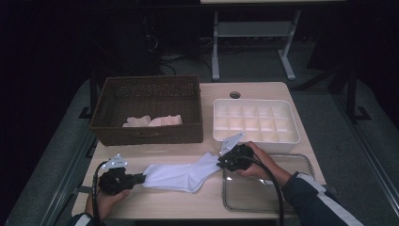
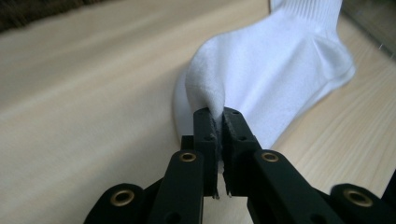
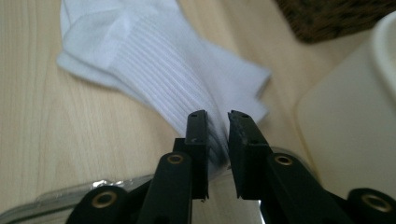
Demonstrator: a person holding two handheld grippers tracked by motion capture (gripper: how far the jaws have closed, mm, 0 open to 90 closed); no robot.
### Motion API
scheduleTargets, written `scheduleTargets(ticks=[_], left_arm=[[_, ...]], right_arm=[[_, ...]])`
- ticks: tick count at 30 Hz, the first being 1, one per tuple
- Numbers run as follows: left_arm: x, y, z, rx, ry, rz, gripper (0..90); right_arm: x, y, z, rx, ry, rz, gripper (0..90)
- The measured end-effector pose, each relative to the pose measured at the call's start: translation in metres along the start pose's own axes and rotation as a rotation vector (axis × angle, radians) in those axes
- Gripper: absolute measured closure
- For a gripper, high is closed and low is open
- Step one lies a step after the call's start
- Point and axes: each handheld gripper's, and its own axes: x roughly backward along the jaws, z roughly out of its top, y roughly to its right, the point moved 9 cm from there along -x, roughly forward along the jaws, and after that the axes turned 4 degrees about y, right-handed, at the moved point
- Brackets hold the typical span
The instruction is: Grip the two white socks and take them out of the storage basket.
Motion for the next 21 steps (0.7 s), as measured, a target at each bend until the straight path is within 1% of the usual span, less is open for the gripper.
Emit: scheduleTargets(ticks=[1,2,3,4,5,6,7,8,9,10,11,13,14,15,16,17,19,20,21], left_arm=[[-0.001,-0.002,-0.001,0.008,-0.001,0.013,80.5],[0.0,-0.005,-0.002,0.02,0.009,0.028,74.7],[0.0,-0.006,-0.001,0.025,0.014,0.032,67.9],[0.001,-0.007,0.0,0.03,0.031,0.04,64.0],[0.003,-0.009,0.001,0.023,0.038,0.049,54.5],[0.004,-0.009,0.004,0.026,0.063,0.053,48.8],[0.005,-0.011,0.008,0.028,0.083,0.063,44.8],[0.007,-0.011,0.009,0.03,0.091,0.065,43.7],[0.008,-0.01,0.012,0.025,0.107,0.05,44.1],[0.007,-0.01,0.013,0.025,0.109,0.053,44.7],[0.005,-0.011,0.012,0.023,0.097,0.059,45.0],[-0.001,-0.01,0.01,0.015,0.07,0.055,47.4],[-0.003,-0.01,0.008,0.004,0.051,0.052,49.8],[-0.004,-0.01,0.006,-0.01,0.038,0.049,57.4],[-0.005,-0.011,0.005,-0.019,0.021,0.05,58.9],[-0.007,-0.011,0.004,-0.016,0.017,0.047,61.0],[-0.01,-0.01,-0.002,-0.01,-0.01,0.019,69.4],[-0.011,-0.009,-0.003,-0.017,-0.02,0.014,74.4],[-0.012,-0.008,-0.003,-0.025,-0.025,0.011,77.5]], right_arm=[[-0.003,0.0,-0.002,0.007,-0.019,-0.011,71.7],[-0.005,0.001,-0.003,0.004,-0.032,-0.024,69.4],[-0.006,0.002,-0.004,0.012,-0.035,-0.022,65.6],[-0.006,0.003,-0.003,0.001,-0.031,-0.023,64.3],[-0.004,0.005,0.001,-0.02,-0.014,-0.034,64.0],[-0.003,0.006,0.003,-0.041,0.004,-0.033,63.5],[-0.002,0.007,0.007,-0.057,0.024,-0.036,63.2],[-0.001,0.009,0.011,-0.069,0.042,-0.057,63.8],[-0.002,0.01,0.013,-0.074,0.047,-0.066,64.6],[-0.004,0.01,0.015,-0.079,0.051,-0.067,64.8],[-0.007,0.01,0.015,-0.087,0.049,-0.073,64.9],[-0.015,0.011,0.013,-0.094,0.028,-0.076,66.1],[-0.02,0.013,0.011,-0.094,0.015,-0.08,66.8],[-0.024,0.013,0.009,-0.111,0.009,-0.076,67.4],[-0.027,0.012,0.007,-0.123,0.008,-0.064,67.7],[-0.027,0.012,0.006,-0.135,0.006,-0.054,68.9],[-0.026,0.012,0.007,-0.138,0.011,-0.044,73.6],[-0.026,0.012,0.006,-0.134,0.011,-0.045,76.4],[-0.026,0.012,0.006,-0.126,0.011,-0.048,78.7]])
